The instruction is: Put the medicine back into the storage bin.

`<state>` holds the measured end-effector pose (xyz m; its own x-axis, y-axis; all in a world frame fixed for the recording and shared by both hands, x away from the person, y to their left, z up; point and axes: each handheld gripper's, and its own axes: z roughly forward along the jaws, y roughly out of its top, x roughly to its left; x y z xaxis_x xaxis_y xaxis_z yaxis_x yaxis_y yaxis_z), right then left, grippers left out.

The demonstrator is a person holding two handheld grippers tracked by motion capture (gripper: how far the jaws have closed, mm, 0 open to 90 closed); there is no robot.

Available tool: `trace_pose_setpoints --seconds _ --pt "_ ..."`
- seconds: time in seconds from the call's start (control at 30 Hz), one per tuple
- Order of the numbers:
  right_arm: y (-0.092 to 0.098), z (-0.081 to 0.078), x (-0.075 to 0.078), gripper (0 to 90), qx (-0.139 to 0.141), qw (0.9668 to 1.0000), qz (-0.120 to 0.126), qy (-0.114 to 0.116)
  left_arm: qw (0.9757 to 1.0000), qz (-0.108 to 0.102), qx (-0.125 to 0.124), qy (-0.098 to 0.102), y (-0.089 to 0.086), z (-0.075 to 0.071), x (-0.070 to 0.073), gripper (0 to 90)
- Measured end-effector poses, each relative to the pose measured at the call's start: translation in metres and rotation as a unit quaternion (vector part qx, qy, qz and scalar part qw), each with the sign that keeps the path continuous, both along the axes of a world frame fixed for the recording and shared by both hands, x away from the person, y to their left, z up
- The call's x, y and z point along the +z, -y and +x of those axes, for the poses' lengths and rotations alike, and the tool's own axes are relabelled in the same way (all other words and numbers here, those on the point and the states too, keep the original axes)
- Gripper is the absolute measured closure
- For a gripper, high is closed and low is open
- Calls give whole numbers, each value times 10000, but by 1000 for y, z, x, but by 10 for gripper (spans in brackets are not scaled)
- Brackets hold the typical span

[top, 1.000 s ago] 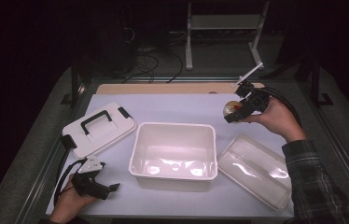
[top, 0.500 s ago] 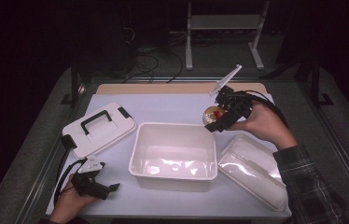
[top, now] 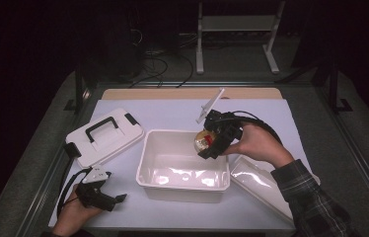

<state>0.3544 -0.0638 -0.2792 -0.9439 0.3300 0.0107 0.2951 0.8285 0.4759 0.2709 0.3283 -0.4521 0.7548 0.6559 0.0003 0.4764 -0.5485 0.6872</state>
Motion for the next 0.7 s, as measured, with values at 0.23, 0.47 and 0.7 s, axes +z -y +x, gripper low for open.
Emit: trace_pose_setpoints --seconds 0.23,0.47,0.7 --pt "-9 0 -22 199 145 9995 -244 -121 10000 -14 9 3 0 0 0 0" --pt "-7 2 -42 199 160 9984 -496 -231 10000 -17 10 1 0 0 0 0" --pt "-4 3 -53 198 184 9971 -694 -254 10000 -13 9 -1 0 0 0 0"
